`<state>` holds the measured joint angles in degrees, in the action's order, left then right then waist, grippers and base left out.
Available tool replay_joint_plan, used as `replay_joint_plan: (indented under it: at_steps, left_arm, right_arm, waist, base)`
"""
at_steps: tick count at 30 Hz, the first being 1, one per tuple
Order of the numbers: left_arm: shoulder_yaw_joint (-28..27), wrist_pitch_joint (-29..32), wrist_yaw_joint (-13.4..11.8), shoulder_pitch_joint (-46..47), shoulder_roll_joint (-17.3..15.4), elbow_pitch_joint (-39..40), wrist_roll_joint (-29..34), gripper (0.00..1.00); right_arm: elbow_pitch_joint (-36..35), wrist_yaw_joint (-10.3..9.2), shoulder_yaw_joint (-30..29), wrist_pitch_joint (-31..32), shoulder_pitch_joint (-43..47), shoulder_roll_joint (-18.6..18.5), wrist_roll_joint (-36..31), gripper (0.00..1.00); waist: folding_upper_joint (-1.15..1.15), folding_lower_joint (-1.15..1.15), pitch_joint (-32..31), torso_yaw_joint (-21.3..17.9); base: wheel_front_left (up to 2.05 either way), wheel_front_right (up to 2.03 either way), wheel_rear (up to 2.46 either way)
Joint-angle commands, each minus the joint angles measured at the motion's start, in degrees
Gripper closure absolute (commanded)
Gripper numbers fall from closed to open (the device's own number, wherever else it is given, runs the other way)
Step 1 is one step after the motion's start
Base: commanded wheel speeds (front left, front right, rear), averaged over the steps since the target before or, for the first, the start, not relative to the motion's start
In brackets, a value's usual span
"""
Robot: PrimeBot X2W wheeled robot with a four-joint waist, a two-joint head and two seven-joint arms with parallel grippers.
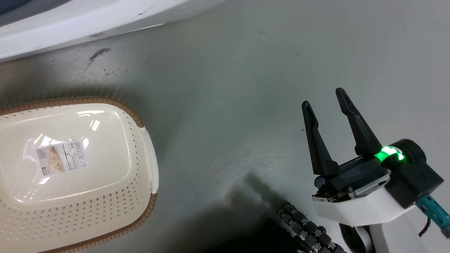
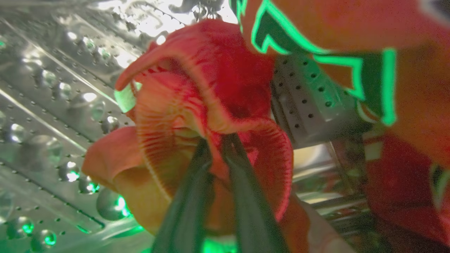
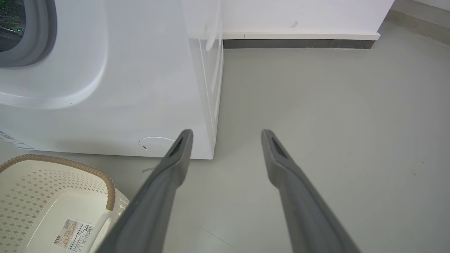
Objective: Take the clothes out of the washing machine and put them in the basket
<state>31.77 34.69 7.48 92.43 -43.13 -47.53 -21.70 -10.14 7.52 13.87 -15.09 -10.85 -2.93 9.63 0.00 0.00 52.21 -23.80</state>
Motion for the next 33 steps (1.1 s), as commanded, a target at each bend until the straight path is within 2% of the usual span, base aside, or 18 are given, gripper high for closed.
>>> replay_joint_plan:
  at_steps: [1,7,11,16,21,26,30,33]
  left_arm:
    - [1.8,-2.1,-0.1,-1.3,-1.4,-2.0,-0.7,1.00]
    - [2.8,-7.8,-0.1,0.2,-0.9,-2.7,-0.6,1.00]
    - [2.5,-14.5,-0.5,-0.2,1.3,-3.9,-0.9,1.00]
    - [0.7,-25.4,-2.8,-3.3,3.9,-6.4,-2.7,1.00]
    - [0.0,-36.5,-2.9,-8.7,7.2,-8.4,-4.2,1.00]
    - [-0.3,-46.4,-3.5,-15.9,10.7,-10.1,-5.7,1.00]
    - [-1.3,-49.5,-4.6,-21.9,12.9,-9.6,-6.7,1.00]
    - [-2.8,-50.0,-5.7,-26.4,13.8,-5.5,-6.4,1.00]
  right_arm:
    - [0.1,-0.06,0.1,-0.1,-1.2,0.1,0.3,0.00]
    - [0.6,-0.06,-0.6,-0.1,-1.8,0.1,-0.3,0.00]
    - [1.2,-0.06,-1.5,-0.1,-2.4,0.1,-0.9,0.00]
    - [2.2,-0.06,-2.6,-0.1,-2.3,0.1,-2.0,0.00]
    - [3.5,-0.06,-4.7,-0.1,-0.9,0.1,-1.2,0.00]
    - [4.8,-0.06,-5.6,-0.1,0.8,0.1,-3.7,0.00]
    - [5.8,-0.06,-6.4,-0.1,2.1,0.0,-5.2,0.00]
    - [6.4,-0.06,-7.1,-0.1,2.9,0.0,-6.0,0.00]
  waist:
    - [0.00,0.00,-0.3,0.2]
    - [0.00,0.00,-1.5,1.1]
    - [0.00,0.00,-3.5,2.5]
    - [0.00,0.00,-7.7,4.6]
    - [0.00,0.00,-12.9,7.3]
    - [0.00,0.00,-18.6,10.2]
    - [0.00,0.00,-23.0,12.1]
    - [0.00,0.00,-26.3,13.3]
  base:
    - [0.00,0.00,0.00]
    - [0.00,0.00,0.00]
    - [0.00,0.00,0.00]
    - [0.00,0.00,0.00]
    - [0.00,0.00,0.00]
    - [0.00,0.00,0.00]
    - [0.00,0.00,0.00]
    - [0.00,0.00,0.00]
